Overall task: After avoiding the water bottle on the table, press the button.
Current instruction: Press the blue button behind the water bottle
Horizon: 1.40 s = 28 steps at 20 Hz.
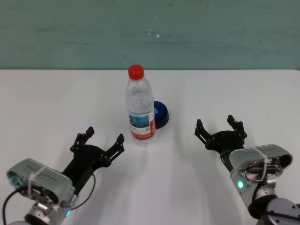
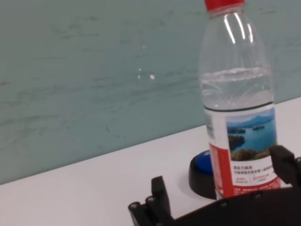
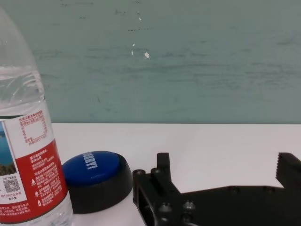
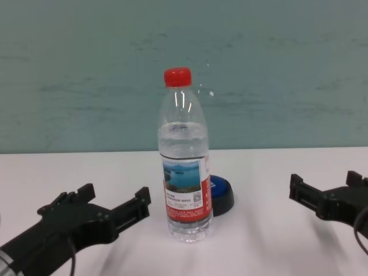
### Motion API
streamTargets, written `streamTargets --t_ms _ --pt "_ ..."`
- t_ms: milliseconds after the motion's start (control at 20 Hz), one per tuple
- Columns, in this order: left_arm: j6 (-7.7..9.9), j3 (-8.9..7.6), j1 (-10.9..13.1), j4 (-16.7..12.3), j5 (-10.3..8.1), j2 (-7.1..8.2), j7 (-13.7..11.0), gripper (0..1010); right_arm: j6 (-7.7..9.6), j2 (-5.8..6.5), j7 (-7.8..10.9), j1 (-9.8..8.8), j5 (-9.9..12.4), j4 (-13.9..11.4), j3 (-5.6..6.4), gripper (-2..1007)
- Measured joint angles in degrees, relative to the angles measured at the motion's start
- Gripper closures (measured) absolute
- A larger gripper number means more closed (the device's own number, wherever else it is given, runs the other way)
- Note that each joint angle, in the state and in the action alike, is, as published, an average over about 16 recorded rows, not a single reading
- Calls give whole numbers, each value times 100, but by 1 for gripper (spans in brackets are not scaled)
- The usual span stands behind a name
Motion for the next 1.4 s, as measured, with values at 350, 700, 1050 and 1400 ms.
streamTargets --t_ms 350,700,1050,1400 --pt "17 -112 74 -65 -83 38 5 0 0 0 0 0 0 0 0 1" --pt "8 -231 92 -62 -126 49 43 0 0 0 0 0 0 0 0 1" --pt "-44 -342 -60 132 -126 30 79 0 0 0 0 0 0 0 0 1" --pt "-104 -405 -326 419 -107 -6 80 0 0 0 0 0 0 0 0 1"
